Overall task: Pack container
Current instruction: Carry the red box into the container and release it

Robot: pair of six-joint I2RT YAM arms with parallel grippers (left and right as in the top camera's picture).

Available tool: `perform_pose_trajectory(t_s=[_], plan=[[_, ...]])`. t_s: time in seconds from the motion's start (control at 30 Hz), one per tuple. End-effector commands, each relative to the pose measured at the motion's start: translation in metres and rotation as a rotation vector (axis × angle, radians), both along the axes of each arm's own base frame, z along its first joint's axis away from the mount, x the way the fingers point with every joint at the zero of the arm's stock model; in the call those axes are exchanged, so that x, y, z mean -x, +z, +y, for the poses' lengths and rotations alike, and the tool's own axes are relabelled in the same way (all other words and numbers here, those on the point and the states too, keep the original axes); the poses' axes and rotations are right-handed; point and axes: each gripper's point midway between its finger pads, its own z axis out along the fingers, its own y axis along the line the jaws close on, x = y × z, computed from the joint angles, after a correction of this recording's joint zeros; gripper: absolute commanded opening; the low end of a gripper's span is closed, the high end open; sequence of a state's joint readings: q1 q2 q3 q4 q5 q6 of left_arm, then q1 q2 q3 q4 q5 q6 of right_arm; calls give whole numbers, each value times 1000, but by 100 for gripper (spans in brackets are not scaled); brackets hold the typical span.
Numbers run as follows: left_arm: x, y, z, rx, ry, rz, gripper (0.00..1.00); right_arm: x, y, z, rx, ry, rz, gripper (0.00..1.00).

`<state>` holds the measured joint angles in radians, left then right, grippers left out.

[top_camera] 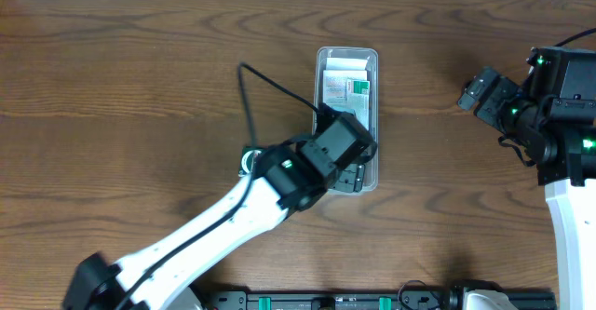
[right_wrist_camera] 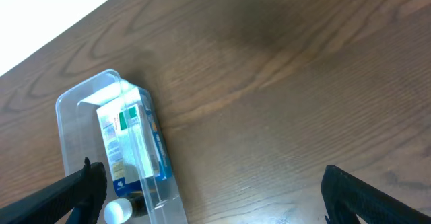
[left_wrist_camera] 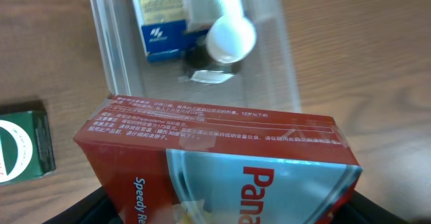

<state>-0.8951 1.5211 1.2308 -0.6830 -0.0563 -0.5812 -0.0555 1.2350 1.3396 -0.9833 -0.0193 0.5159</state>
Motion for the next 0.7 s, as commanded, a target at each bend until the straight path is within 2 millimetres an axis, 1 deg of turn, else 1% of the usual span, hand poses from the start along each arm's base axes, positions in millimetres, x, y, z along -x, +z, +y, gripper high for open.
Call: perform_pose_trajectory(t_s=[0.0, 0.13, 0.23, 0.5, 0.53, 0.57, 0.67], plan=[[-11, -15, -4, -24, 52, 0, 74, 0, 1, -1, -6, -11, -2, 99], [-17, -28, -12, -28, 52, 4, 74, 0, 1, -1, -6, -11, -2, 99], [-17, -34, -13, -34, 59, 13, 74, 0, 1, -1, -6, -11, -2, 99], [-10, -38, -10, -34, 91, 64, 75, 0, 1, -1, -6, -11, -2, 99], [-10, -38, -9, -35, 91, 64, 76, 0, 1, -1, -6, -11, -2, 99], [-10, -38, -9, -35, 91, 63, 80, 0, 1, -1, -6, -11, -2, 99], [-12, -37, -11, -27, 92, 56, 82, 0, 1, -1, -6, -11, -2, 98]])
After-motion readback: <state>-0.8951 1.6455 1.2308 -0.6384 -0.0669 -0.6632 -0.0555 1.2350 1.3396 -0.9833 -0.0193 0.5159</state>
